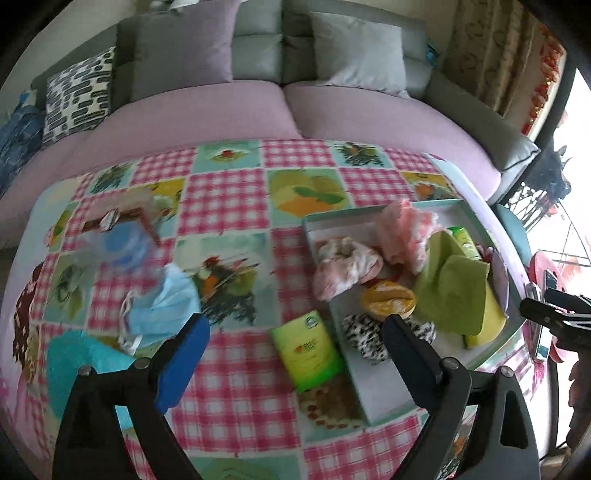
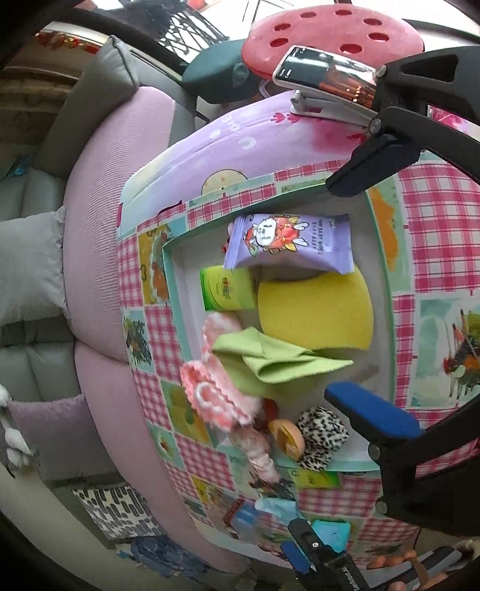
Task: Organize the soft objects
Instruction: 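Move both open tools back toward the pile of items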
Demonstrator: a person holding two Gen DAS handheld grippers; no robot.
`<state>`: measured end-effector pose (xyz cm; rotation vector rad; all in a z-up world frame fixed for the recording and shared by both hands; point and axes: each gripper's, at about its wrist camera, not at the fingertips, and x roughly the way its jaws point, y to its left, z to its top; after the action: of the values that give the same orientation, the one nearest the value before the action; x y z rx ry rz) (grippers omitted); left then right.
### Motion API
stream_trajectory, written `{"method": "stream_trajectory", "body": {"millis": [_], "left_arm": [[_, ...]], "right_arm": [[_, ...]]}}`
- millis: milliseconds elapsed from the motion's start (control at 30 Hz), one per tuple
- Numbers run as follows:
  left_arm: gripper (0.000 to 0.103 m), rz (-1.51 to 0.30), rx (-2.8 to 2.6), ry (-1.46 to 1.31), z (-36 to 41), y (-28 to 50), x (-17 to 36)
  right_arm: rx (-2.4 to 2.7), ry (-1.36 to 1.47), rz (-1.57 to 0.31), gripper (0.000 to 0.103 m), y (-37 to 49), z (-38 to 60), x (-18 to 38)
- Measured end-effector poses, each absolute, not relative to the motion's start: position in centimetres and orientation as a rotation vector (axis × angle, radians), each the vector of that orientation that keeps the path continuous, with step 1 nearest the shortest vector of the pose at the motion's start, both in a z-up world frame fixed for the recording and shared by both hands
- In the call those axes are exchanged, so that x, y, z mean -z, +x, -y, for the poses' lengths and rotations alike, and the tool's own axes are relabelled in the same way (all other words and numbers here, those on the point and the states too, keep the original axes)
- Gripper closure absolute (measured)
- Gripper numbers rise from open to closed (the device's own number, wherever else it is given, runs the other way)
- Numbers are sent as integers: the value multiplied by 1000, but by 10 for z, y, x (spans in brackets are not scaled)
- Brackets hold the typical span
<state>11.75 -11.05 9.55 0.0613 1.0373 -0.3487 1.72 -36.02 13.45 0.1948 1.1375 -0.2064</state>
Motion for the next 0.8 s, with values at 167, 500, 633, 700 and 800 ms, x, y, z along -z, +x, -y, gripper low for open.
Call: {"method": "stream_trajectory", "body": {"millis": [167, 500, 633, 700, 800], "left_arm": [[8, -1084, 317, 36, 92, 107, -92], [8, -1058, 295, -14, 52, 87, -114], [8, -1045, 276, -28, 33, 83, -121], [8, -1037, 269, -24, 26, 82, -124], [8, -1020, 252, -27, 11, 80, -129]], "right_arm": [[189, 160, -1151, 2, 9, 341, -140], [140, 107, -1143, 2, -3, 299, -159], [126, 90, -1133, 2, -6, 281, -166], [117, 81, -1132, 2, -5, 274, -169], [108, 69, -1131, 2, -3, 263, -170]]}}
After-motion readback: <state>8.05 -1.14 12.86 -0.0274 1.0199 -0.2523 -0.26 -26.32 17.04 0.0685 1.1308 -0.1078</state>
